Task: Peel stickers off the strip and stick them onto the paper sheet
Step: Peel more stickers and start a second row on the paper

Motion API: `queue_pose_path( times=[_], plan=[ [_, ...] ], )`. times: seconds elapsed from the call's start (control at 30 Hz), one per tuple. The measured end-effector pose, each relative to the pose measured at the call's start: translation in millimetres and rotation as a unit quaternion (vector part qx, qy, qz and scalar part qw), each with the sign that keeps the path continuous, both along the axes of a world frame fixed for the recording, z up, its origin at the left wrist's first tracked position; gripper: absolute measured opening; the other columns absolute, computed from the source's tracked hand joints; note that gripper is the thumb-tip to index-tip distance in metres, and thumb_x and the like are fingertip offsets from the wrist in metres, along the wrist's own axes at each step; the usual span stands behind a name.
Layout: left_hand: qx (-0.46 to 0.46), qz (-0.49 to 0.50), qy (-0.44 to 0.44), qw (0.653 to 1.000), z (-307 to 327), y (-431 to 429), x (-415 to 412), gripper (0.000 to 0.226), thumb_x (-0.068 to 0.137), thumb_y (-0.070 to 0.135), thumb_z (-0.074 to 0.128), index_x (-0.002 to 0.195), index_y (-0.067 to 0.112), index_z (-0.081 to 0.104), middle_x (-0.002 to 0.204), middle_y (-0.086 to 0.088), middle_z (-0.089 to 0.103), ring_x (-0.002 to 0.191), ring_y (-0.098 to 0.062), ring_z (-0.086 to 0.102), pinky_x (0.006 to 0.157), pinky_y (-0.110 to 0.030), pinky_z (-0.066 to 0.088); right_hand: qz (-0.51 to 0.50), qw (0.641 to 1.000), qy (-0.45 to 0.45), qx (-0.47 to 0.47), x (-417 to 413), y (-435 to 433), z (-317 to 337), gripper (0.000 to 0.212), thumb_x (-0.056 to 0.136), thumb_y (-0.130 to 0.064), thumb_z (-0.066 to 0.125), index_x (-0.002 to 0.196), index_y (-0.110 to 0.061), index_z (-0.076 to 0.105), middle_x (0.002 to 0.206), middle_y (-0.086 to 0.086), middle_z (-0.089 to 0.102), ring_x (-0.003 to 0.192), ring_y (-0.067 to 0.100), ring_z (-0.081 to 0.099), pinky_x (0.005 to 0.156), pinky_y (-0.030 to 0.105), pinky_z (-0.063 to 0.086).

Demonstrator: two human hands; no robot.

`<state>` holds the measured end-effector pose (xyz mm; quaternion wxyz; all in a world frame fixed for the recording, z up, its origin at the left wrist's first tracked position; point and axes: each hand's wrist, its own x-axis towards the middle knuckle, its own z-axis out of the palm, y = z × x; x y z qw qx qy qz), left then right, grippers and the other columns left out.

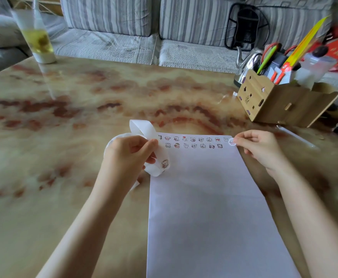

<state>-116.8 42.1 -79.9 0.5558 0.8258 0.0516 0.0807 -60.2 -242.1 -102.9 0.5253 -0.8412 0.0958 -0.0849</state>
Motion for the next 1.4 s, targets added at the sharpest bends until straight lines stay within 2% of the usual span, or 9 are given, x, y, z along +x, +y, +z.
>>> queue_pose_path(
  times=[0.17, 0.37, 0.5, 0.57, 0.83, 1.0, 1.17, 1.3, 1.4],
  plan=[
    [0.012, 0.004, 0.006, 1.0, -0.1, -1.5, -0.4, 0.024, 0.088, 0.025, 0.062, 0.071, 0.012, 0.072, 0.065, 0.001, 0.071, 0.064, -0.02, 0.065, 0.056, -0.021, 0.047, -0.001, 1.0, -0.008, -0.007, 1.0, -0.8, -1.5, 0.002, 0.085, -0.005, 0.066, 0.086, -0.003, 0.067, 0.061, -0.001, 0.056, 0.04, -0.002, 0.043, 0.043, 0.004, 0.031],
    [0.009, 0.003, 0.011, 1.0, 0.5, -0.2, -0.5, 0.024, 0.088, 0.026, 0.061, 0.071, 0.012, 0.072, 0.064, 0.001, 0.071, 0.067, -0.02, 0.066, 0.063, -0.025, 0.051, 0.0, 1.0, 0.007, -0.004, 2.4, -0.7, -4.4, 0.002, 0.084, -0.007, 0.069, 0.085, -0.006, 0.068, 0.069, 0.0, 0.061, 0.05, 0.004, 0.042, 0.047, 0.005, 0.035],
    [0.008, 0.006, 0.014, 1.0, 1.4, -0.7, -0.8, 0.024, 0.088, 0.026, 0.061, 0.071, 0.014, 0.071, 0.064, 0.003, 0.071, 0.068, -0.022, 0.066, 0.059, -0.017, 0.046, 0.0, 1.0, 0.011, 0.003, 2.0, 0.2, -4.2, 0.003, 0.082, -0.006, 0.07, 0.084, -0.006, 0.068, 0.068, -0.001, 0.062, 0.042, -0.003, 0.043, 0.047, 0.005, 0.035],
    [0.011, 0.006, 0.014, 1.0, 1.5, -0.7, -0.5, 0.024, 0.088, 0.026, 0.061, 0.07, 0.013, 0.071, 0.064, 0.003, 0.071, 0.068, -0.022, 0.066, 0.061, -0.018, 0.046, -0.002, 1.0, 0.01, 0.008, 1.7, 1.0, -3.7, 0.003, 0.082, -0.005, 0.07, 0.084, -0.006, 0.068, 0.068, -0.001, 0.062, 0.041, -0.004, 0.043, 0.046, 0.005, 0.035],
    [0.012, 0.006, 0.008, 1.0, 0.2, 0.3, -0.3, 0.024, 0.087, 0.026, 0.062, 0.069, 0.014, 0.072, 0.062, 0.002, 0.071, 0.064, -0.017, 0.064, 0.059, -0.016, 0.046, -0.001, 1.0, 0.01, 0.016, 0.3, 4.8, -2.0, 0.004, 0.081, -0.003, 0.07, 0.082, -0.004, 0.067, 0.071, 0.001, 0.063, 0.043, -0.007, 0.049, 0.045, 0.005, 0.034],
    [0.013, 0.007, 0.007, 1.0, 0.5, 0.0, -0.6, 0.024, 0.088, 0.025, 0.062, 0.069, 0.013, 0.072, 0.062, 0.003, 0.07, 0.055, -0.01, 0.059, 0.052, -0.007, 0.041, -0.007, 1.0, 0.012, 0.012, 0.7, 5.4, -3.1, 0.005, 0.082, -0.002, 0.069, 0.087, 0.0, 0.067, 0.071, 0.003, 0.064, 0.046, -0.005, 0.053, 0.045, 0.004, 0.034],
    [0.013, 0.006, 0.006, 1.0, 0.8, 0.0, -1.1, 0.024, 0.088, 0.025, 0.061, 0.071, 0.013, 0.072, 0.064, 0.002, 0.071, 0.053, -0.007, 0.058, 0.051, -0.006, 0.041, -0.003, 1.0, 0.011, 0.01, 0.2, 5.8, -3.0, 0.005, 0.082, 0.001, 0.068, 0.087, 0.002, 0.067, 0.073, 0.004, 0.064, 0.047, -0.01, 0.055, 0.046, 0.003, 0.036],
    [0.009, 0.008, 0.009, 1.0, 0.5, -0.3, -0.3, 0.023, 0.088, 0.025, 0.061, 0.071, 0.013, 0.072, 0.063, 0.002, 0.071, 0.059, -0.015, 0.062, 0.053, -0.011, 0.044, -0.005, 1.0, 0.014, 0.01, 0.8, 5.7, -3.6, 0.004, 0.082, 0.001, 0.067, 0.086, 0.002, 0.067, 0.073, 0.004, 0.064, 0.047, -0.01, 0.056, 0.046, 0.003, 0.037],
    [0.007, 0.009, 0.011, 1.0, 0.3, -0.2, -0.5, 0.024, 0.088, 0.025, 0.062, 0.07, 0.014, 0.072, 0.063, 0.002, 0.07, 0.058, -0.013, 0.061, 0.053, -0.013, 0.045, -0.009, 1.0, 0.013, 0.005, 1.8, 6.4, -4.1, 0.003, 0.082, 0.002, 0.068, 0.085, 0.002, 0.067, 0.073, 0.004, 0.064, 0.048, -0.009, 0.057, 0.047, 0.002, 0.037]
  ],
)
